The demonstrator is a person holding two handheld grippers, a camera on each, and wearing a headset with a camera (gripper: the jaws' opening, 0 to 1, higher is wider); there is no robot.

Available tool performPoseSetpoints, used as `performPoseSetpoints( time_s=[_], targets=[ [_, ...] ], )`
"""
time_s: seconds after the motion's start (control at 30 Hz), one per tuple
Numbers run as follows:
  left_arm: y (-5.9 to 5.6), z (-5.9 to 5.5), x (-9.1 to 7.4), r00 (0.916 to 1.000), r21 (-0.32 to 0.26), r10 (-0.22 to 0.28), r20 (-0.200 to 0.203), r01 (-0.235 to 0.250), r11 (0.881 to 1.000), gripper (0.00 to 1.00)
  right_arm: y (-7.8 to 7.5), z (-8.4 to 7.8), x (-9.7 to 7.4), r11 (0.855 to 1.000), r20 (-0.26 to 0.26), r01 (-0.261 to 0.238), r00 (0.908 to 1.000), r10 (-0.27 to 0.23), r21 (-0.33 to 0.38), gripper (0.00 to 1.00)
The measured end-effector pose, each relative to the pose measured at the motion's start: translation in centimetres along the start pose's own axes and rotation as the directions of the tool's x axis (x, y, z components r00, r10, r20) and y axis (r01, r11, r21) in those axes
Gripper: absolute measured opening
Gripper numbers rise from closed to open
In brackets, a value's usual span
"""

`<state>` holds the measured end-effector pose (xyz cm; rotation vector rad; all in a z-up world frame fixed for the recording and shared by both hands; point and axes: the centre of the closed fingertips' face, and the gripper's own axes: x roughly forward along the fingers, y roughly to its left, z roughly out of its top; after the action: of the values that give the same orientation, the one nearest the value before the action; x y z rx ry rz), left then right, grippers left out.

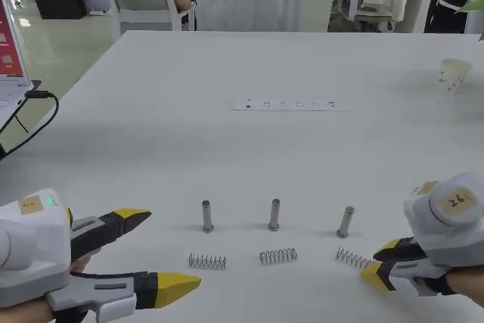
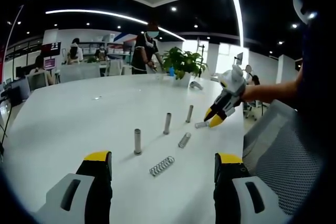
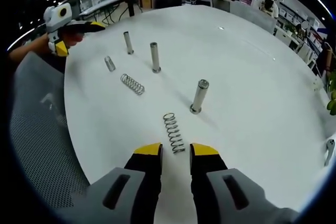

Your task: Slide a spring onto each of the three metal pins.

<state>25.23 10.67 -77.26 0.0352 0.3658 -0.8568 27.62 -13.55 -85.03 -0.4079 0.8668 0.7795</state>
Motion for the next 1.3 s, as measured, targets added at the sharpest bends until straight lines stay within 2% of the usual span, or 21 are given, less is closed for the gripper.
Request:
performPoseSetpoints(
  time_s=[0.4,0.73,0.97,1.3],
  targets=[
    [0.18,-0.19,-0.02,1.0000,-0.009,0.005,-0.001,-0.005,1.000,0.76,-0.01,-0.16,0.63,0.999,-0.016,-0.014,0.9998,0.014,-0.043,0.16],
    [0.19,-0.17,0.00,1.0000,-0.011,0.006,0.000,-0.006,1.000,0.76,0.15,-0.27,0.60,0.999,-0.026,-0.021,0.9995,0.019,-0.051,0.09],
    [-0.02,-0.09,0.04,1.0000,-0.003,-0.003,-0.003,0.003,1.000,0.75,0.21,-0.31,0.47,0.998,-0.038,-0.018,0.9992,0.016,-0.055,0.08],
    [-0.48,0.01,0.19,0.9997,0.010,-0.024,-0.010,0.024,1.000,0.74,0.59,0.47,-0.30,0.997,-0.033,-0.021,0.9993,0.019,-0.071,0.08]
  ],
)
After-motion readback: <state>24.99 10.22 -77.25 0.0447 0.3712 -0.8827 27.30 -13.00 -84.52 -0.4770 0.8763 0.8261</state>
